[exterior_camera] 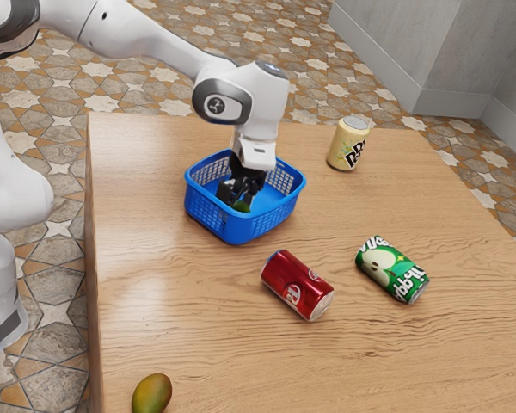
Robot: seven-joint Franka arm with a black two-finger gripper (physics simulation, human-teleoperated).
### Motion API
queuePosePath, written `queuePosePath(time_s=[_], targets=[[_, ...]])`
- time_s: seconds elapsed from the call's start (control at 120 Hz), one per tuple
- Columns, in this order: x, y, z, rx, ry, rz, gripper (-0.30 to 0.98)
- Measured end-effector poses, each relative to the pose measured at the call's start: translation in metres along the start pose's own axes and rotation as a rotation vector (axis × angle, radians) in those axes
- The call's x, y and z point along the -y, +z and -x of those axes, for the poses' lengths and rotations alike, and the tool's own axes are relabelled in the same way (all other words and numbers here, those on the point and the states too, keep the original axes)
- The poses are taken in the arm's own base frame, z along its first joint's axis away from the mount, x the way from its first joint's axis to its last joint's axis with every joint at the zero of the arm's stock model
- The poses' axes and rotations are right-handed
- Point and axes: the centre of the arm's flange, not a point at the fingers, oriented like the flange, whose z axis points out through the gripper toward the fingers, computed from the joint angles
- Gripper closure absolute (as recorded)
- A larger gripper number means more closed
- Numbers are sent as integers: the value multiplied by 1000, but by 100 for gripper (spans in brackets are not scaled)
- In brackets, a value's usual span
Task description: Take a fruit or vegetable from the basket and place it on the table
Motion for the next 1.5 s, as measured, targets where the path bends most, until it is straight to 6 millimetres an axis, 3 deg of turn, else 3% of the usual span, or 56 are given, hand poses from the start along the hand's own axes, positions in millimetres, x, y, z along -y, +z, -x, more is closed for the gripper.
queuePosePath(time_s=[0.15, 0.417, 0.617, 0.85, 1.025, 1.1, 1.167, 1.25, 1.392, 1.442, 1.5], targets=[[4, 2, 4, -7, -20, -2, 35], [10, -11, 0, -22, -39, -26, 40], [27, -35, 7, -34, -76, -63, 41], [58, -78, 22, -73, -132, -142, 41], [53, -179, -20, -147, -105, -273, 40], [44, -211, -35, -159, -94, -306, 40], [34, -230, -62, -192, -60, -336, 39], [26, -228, -99, -248, -7, -357, 40], [26, -192, -157, -348, 58, -374, 41], [31, -177, -167, -381, 61, -382, 41], [52, -154, -161, -400, 26, -393, 41]])
